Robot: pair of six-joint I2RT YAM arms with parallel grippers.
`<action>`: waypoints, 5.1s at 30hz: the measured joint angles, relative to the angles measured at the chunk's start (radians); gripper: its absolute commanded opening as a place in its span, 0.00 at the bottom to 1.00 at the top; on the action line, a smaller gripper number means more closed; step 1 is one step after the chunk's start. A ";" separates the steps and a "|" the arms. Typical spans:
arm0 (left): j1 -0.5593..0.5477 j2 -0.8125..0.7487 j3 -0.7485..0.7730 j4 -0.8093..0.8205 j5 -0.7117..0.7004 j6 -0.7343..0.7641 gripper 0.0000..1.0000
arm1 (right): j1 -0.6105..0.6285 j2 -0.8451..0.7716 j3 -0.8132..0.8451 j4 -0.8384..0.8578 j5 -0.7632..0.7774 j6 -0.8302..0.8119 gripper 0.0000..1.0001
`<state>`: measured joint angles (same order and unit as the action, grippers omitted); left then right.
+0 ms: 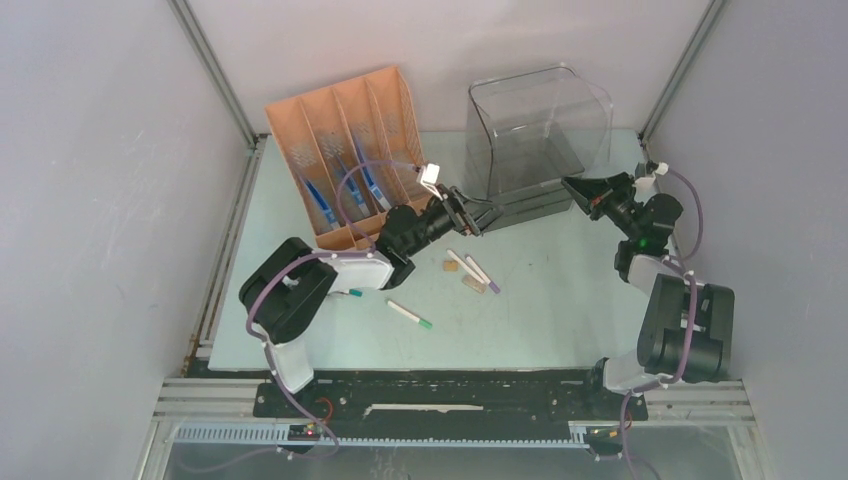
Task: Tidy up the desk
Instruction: Open the drawer in the storage box, then pick up the stationery from the center of the board.
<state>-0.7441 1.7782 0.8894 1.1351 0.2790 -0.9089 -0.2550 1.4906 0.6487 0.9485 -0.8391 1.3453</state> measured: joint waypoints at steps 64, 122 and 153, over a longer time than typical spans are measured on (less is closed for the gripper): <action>0.102 -0.027 0.173 -0.135 0.204 -0.061 0.00 | -0.287 -0.315 0.052 -0.295 -0.423 -0.579 0.84; 0.151 -0.729 -0.266 -0.621 -0.085 0.283 1.00 | -0.151 -0.131 0.275 -0.180 -0.409 -0.330 0.21; 0.022 -0.200 -0.067 -0.982 -0.231 0.706 0.85 | -0.148 -0.127 0.260 -0.171 -0.427 -0.320 0.21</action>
<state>-0.7223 1.5780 0.8223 0.1535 0.0483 -0.2028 -0.4034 1.3632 0.9089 0.7780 -1.2663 1.0248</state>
